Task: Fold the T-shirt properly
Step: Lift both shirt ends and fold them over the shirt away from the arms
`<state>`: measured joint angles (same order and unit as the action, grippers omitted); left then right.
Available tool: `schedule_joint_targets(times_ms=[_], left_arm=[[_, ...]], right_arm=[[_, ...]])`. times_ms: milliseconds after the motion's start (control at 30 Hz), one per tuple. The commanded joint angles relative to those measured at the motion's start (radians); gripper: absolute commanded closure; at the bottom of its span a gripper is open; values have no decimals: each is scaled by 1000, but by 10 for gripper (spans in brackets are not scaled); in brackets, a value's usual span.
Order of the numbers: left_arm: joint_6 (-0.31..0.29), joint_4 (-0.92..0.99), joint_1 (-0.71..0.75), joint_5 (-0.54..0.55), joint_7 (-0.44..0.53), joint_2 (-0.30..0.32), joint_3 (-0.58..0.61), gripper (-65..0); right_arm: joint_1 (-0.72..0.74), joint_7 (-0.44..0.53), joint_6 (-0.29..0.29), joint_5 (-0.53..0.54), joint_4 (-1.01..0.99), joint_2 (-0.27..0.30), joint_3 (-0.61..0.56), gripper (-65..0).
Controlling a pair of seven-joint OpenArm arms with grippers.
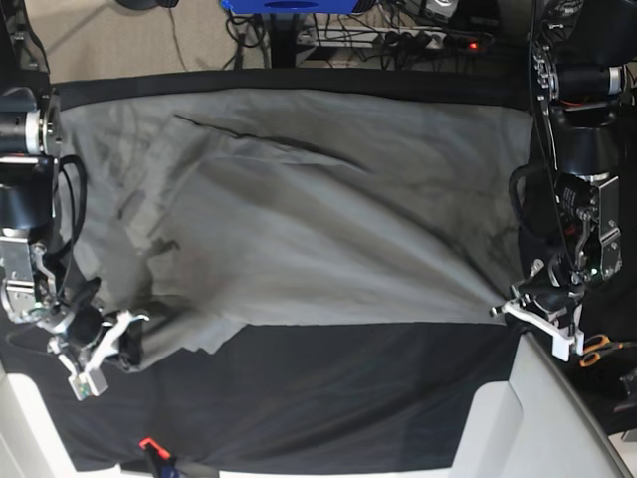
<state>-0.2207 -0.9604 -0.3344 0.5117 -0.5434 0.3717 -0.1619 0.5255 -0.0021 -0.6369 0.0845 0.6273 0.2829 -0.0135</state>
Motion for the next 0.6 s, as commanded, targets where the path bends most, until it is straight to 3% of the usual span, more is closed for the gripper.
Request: schedule_joint_targets(times_ms=[0, 200, 400, 567], left_arm=[[-3, -15, -19, 6, 19, 20, -5, 0], [-3, -19, -9, 5, 19, 8, -1, 0], [-6, -15, -24, 5, 50, 0, 118, 0], [-4, -1, -53, 5, 87, -6, 160, 0]], right_arm=[[35, 30, 1, 16, 13, 11, 4, 0], [17, 11, 2, 21, -8, 11, 11, 0], [-11, -35, 2, 19, -5, 9, 129, 0], [-6, -34, 2, 19, -5, 11, 143, 0]])
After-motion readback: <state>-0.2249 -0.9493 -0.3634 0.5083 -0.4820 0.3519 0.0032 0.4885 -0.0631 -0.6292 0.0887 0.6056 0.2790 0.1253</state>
